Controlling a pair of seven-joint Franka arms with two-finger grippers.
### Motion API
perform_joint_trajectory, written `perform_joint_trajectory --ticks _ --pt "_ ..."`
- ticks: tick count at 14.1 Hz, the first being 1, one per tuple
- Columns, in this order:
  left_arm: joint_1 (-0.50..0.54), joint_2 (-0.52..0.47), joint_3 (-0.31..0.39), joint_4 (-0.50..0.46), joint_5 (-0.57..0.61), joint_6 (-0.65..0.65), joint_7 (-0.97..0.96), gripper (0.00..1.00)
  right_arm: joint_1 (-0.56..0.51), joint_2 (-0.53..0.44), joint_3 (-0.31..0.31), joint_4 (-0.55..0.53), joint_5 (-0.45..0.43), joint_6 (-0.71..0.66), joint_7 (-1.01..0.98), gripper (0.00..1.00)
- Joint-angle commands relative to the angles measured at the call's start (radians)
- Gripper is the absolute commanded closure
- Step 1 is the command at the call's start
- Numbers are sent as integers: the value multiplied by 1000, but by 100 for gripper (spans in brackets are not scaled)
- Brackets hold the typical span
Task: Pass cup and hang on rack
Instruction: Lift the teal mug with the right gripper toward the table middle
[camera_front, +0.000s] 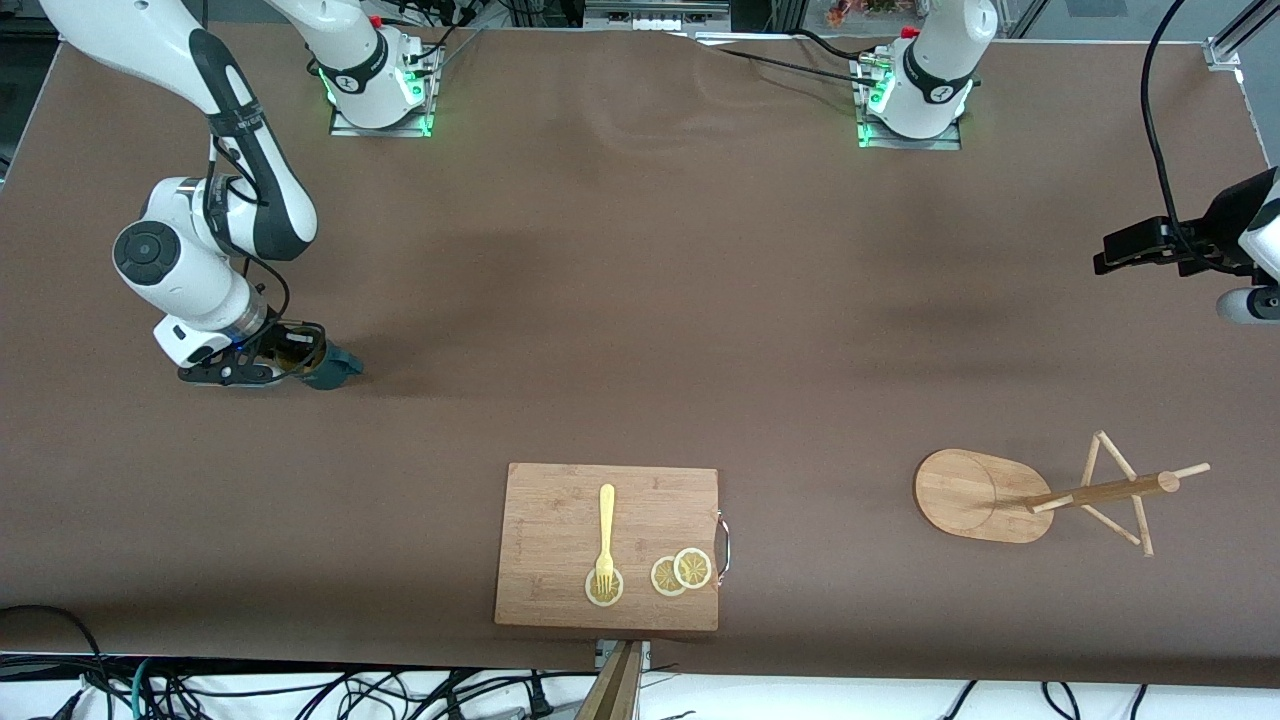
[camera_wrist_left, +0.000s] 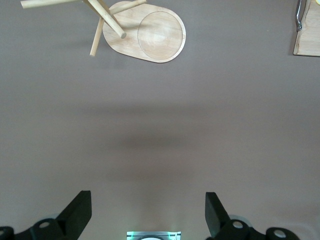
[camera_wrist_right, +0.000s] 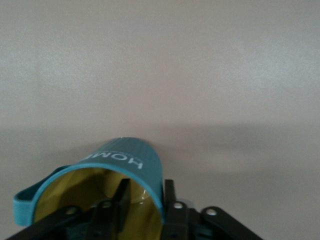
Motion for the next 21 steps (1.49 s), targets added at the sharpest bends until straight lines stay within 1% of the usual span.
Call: perform_joint_trajectory --ticks 1,2,4,7,8,9,11,12,13,16,18,19,21 --pt "-6 13 3 29 18 -4 13 0 2 -16 1 34 10 -29 -27 100" --pt "-6 13 3 29 20 -4 13 0 5 -20 4 61 10 -67 -27 100" --pt "-6 13 3 29 20 -4 13 0 13 -26 22 145 10 -207 -24 100" --pt "-6 15 3 29 20 -4 15 0 28 -23 102 329 16 -499 13 100" --pt "-6 13 3 29 20 -4 15 0 51 -22 126 369 16 -558 30 100" --pt "-6 13 3 29 20 -4 13 0 86 -14 136 395 18 -586 56 100" --pt "-6 13 3 29 18 -4 13 0 187 -8 137 403 36 -583 169 100" --pt "-6 13 3 29 18 -4 15 0 246 4 137 409 38 -577 239 100" --pt "-6 13 4 29 20 -4 15 0 301 33 137 440 39 -571 320 100" --pt "-6 13 4 29 20 -4 15 0 470 183 136 590 35 -568 590 100" --pt "-6 13 4 29 18 -4 15 0 548 304 136 731 35 -548 735 100" --pt "-6 13 4 29 18 -4 15 0 583 357 136 783 35 -513 796 100" --pt "-6 13 4 29 17 -4 15 0 654 437 133 828 33 -357 940 100"
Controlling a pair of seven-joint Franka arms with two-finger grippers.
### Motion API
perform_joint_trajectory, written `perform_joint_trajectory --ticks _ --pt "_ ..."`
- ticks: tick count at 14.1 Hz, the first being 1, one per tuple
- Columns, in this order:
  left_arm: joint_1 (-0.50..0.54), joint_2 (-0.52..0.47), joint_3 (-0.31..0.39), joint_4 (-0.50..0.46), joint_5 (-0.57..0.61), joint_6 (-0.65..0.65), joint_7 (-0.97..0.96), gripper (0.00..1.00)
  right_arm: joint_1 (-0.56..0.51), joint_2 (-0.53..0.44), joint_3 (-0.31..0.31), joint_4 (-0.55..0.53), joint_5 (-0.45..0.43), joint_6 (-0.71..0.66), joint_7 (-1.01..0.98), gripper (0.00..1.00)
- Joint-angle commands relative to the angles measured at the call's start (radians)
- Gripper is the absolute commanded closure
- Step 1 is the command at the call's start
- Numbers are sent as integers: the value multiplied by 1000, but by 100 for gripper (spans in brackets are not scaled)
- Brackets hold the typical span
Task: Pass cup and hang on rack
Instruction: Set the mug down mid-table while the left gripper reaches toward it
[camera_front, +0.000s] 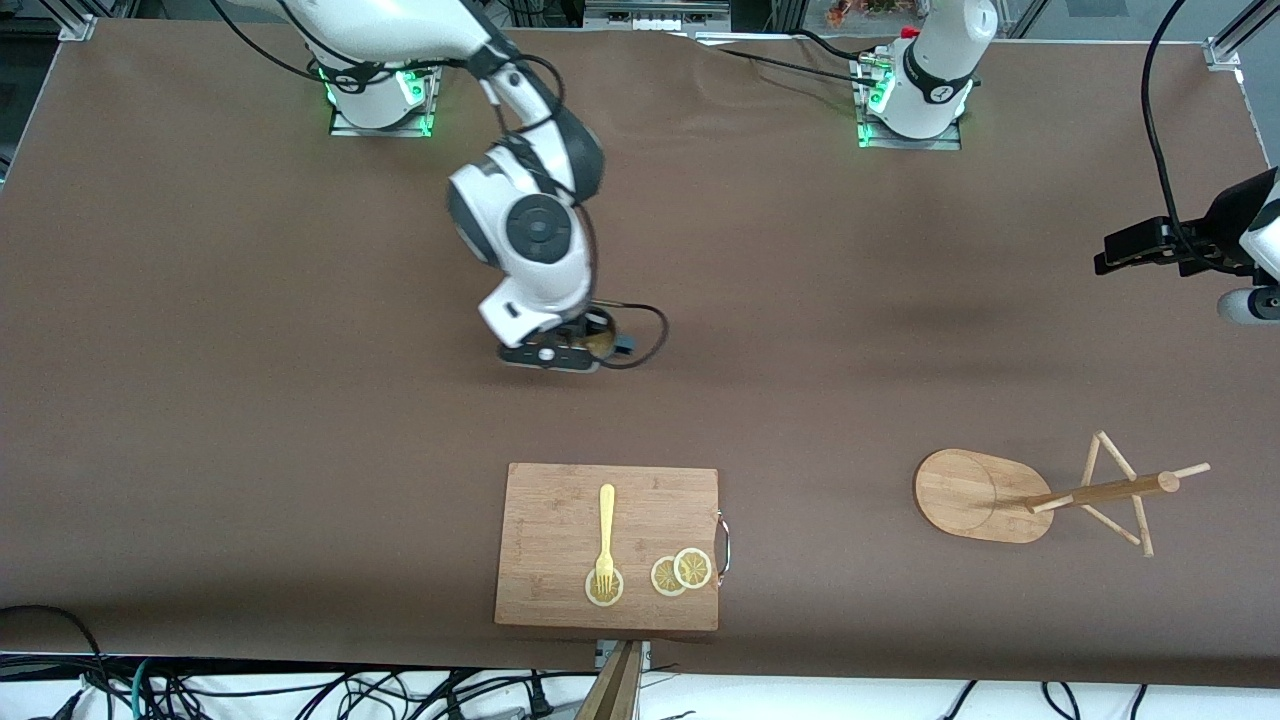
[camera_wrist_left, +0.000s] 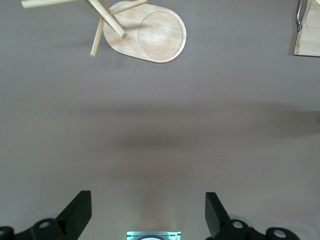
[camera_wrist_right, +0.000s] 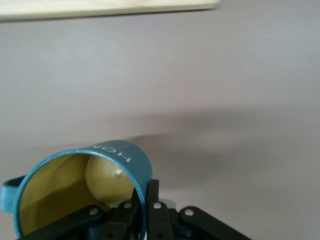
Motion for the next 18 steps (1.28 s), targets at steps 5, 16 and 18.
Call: perform_joint_trajectory --ticks 5,16,18 --pt "-4 13 3 29 21 -4 16 0 86 168 -14 117 -2 212 180 1" --pt "-39 41 0 29 12 5 19 0 -135 -93 -21 172 122 -188 -180 0" --pt "-81 55 0 31 11 2 21 0 -255 -139 -26 172 162 -332 -428 0"
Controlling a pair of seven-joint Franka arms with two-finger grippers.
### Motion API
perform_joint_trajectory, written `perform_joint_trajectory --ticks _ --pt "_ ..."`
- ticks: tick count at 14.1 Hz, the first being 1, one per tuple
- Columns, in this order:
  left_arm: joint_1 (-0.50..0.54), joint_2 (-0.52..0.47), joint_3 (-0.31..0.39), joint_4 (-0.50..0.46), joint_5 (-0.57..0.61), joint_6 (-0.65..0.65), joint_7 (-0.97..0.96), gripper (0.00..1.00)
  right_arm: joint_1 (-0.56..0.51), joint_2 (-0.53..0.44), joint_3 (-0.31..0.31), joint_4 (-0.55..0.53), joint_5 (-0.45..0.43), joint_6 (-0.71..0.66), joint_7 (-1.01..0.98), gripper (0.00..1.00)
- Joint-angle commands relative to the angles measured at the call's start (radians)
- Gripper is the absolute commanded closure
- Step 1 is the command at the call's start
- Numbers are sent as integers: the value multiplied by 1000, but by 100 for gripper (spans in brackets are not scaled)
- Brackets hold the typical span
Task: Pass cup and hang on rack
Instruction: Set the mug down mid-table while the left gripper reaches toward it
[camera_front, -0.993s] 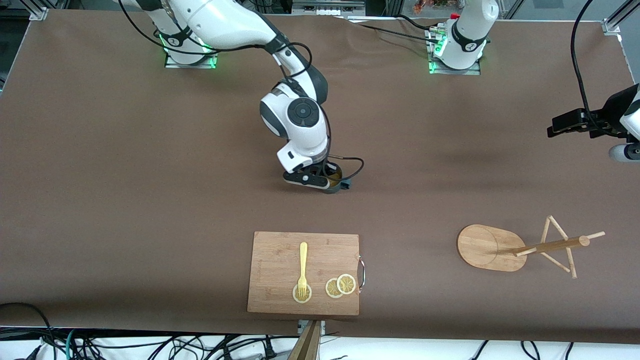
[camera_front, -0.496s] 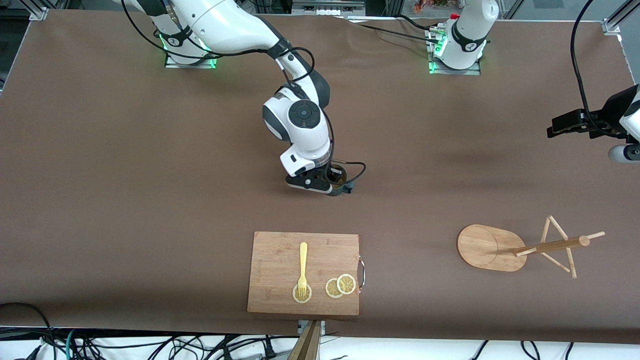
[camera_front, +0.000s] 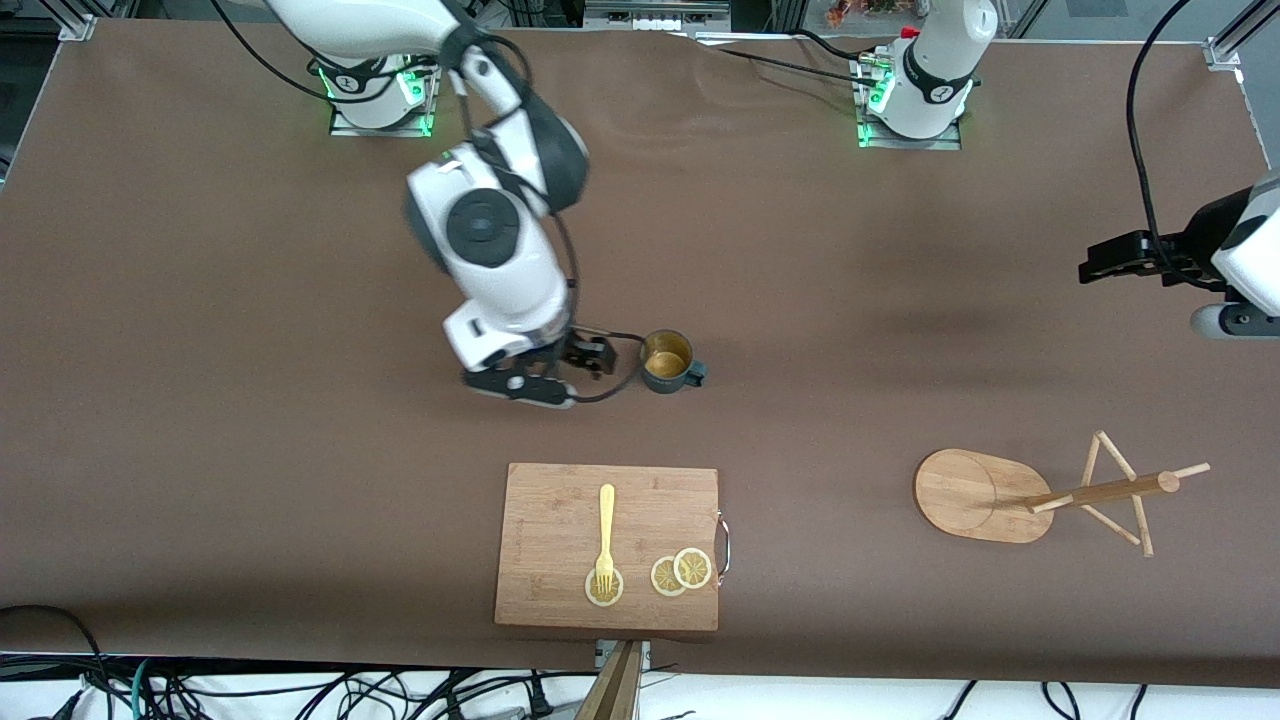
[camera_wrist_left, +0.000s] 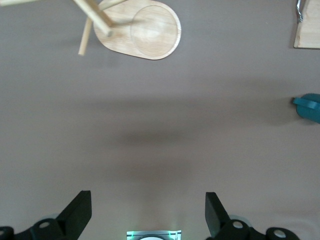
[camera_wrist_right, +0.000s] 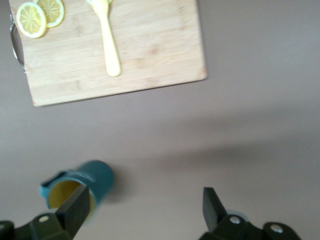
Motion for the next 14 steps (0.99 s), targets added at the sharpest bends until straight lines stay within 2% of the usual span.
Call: perform_joint_trajectory --ticks 1,3,7,9,12,14 --pt "-50 29 4 30 7 -1 14 0 -177 -69 14 -19 52 -162 -334 0" --pt "-75 42 -1 30 9 -1 12 0 -282 -72 14 -20 54 -207 -516 0" --pt "-129 95 -13 23 -46 11 21 0 -443 -76 3 -20 22 -344 -747 0" --pt "-151 104 -14 6 -127 76 171 0 -463 -117 -76 -22 9 -451 -888 0" --pt "-160 145 -14 4 -236 97 473 0 -463 -224 -175 -39 5 -721 -914 0" --pt "-157 170 -14 -23 -287 161 672 0 -454 -270 -179 -43 -55 -781 -914 0"
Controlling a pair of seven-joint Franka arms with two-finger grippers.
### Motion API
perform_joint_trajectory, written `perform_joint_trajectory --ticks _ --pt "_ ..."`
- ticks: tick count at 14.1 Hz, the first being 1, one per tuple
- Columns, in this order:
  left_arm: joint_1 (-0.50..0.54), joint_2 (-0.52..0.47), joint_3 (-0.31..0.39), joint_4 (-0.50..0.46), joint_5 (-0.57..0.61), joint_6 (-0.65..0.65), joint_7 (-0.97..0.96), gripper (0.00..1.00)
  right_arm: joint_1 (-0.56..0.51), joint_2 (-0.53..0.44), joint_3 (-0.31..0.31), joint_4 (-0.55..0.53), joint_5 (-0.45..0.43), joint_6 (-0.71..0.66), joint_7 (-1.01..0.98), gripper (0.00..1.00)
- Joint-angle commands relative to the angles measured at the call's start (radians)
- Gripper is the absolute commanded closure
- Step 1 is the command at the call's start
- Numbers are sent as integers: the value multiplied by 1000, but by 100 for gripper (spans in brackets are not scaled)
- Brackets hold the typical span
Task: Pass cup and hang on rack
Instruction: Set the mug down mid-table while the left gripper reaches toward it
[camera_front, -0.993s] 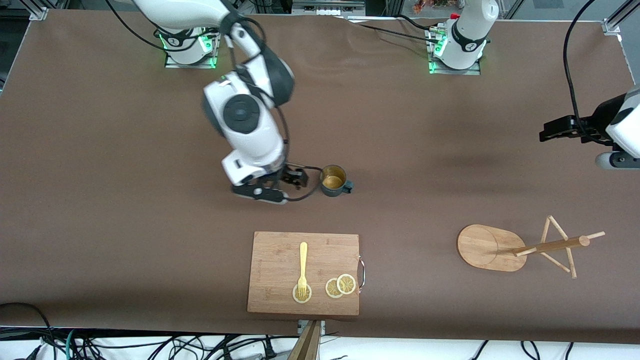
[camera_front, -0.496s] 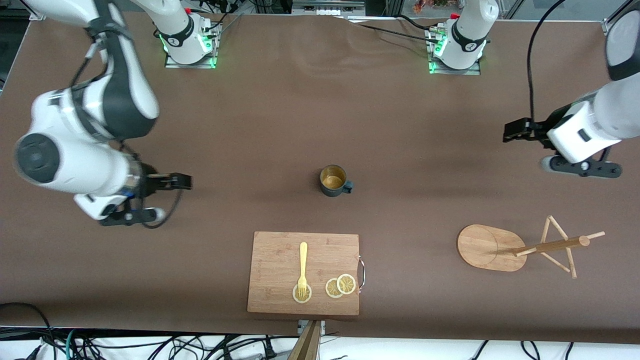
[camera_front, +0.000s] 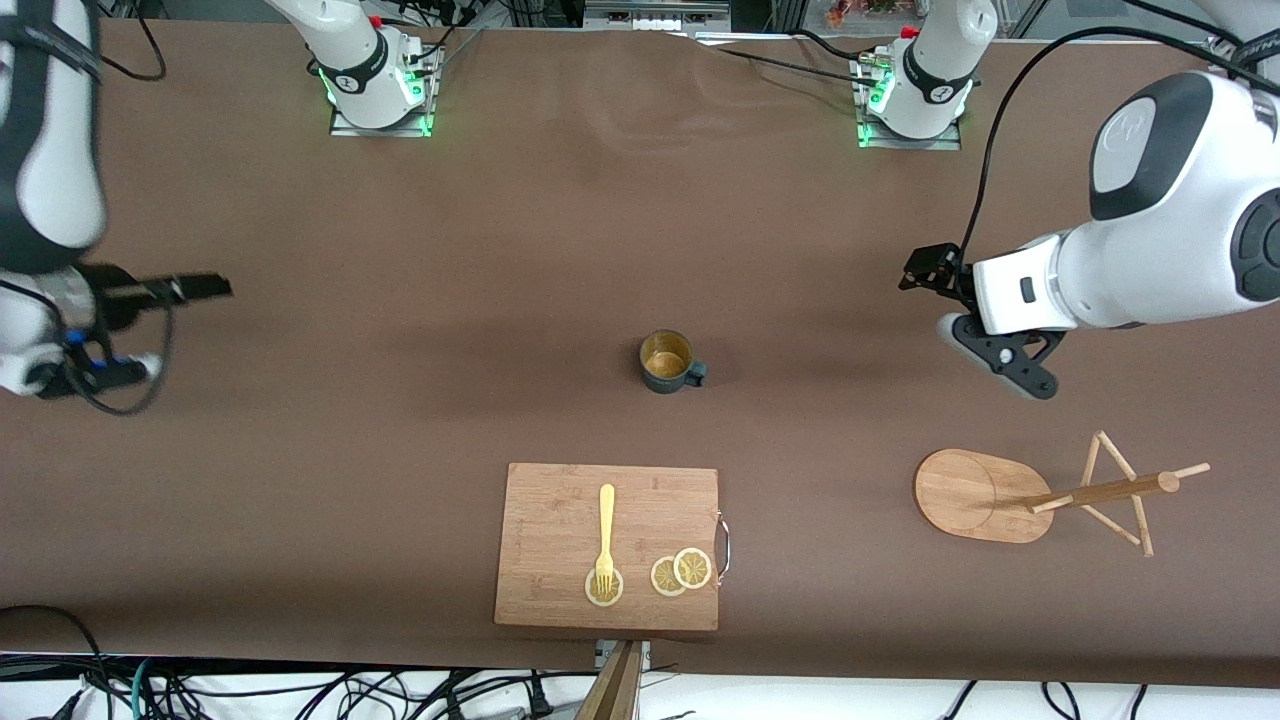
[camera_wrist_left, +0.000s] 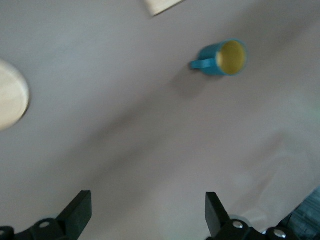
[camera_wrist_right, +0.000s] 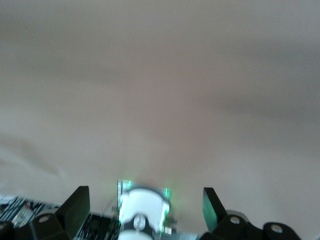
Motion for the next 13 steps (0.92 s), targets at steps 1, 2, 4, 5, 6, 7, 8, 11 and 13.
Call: perform_joint_trajectory --ticks 1,2,4,5,6,7,8,11,13 --pt "8 32 6 -45 -86 88 284 0 25 -82 7 -44 -84 -57 -1 0" --pt "11 42 6 -81 -126 126 378 0 26 -117 14 -56 -108 -47 -1 0" --pt "14 49 6 -162 -198 233 554 0 23 -228 15 -195 -113 77 -3 0" --pt "14 68 6 -188 -241 279 654 0 19 -299 15 -300 -115 185 -1 0" --pt "16 89 6 -208 -304 313 755 0 3 -362 23 -391 -115 305 -4 0" --pt "17 115 6 -227 -363 345 847 0 -41 -385 62 -436 -107 403 -4 0" --pt "19 141 7 -239 -417 378 938 0 -105 -385 98 -444 -96 474 0 0" --pt "19 215 7 -262 -552 432 1170 0 -129 -388 118 -438 -90 723 -6 0" --pt "13 250 7 -268 -597 455 1268 0 -127 -410 118 -436 -89 643 -3 0"
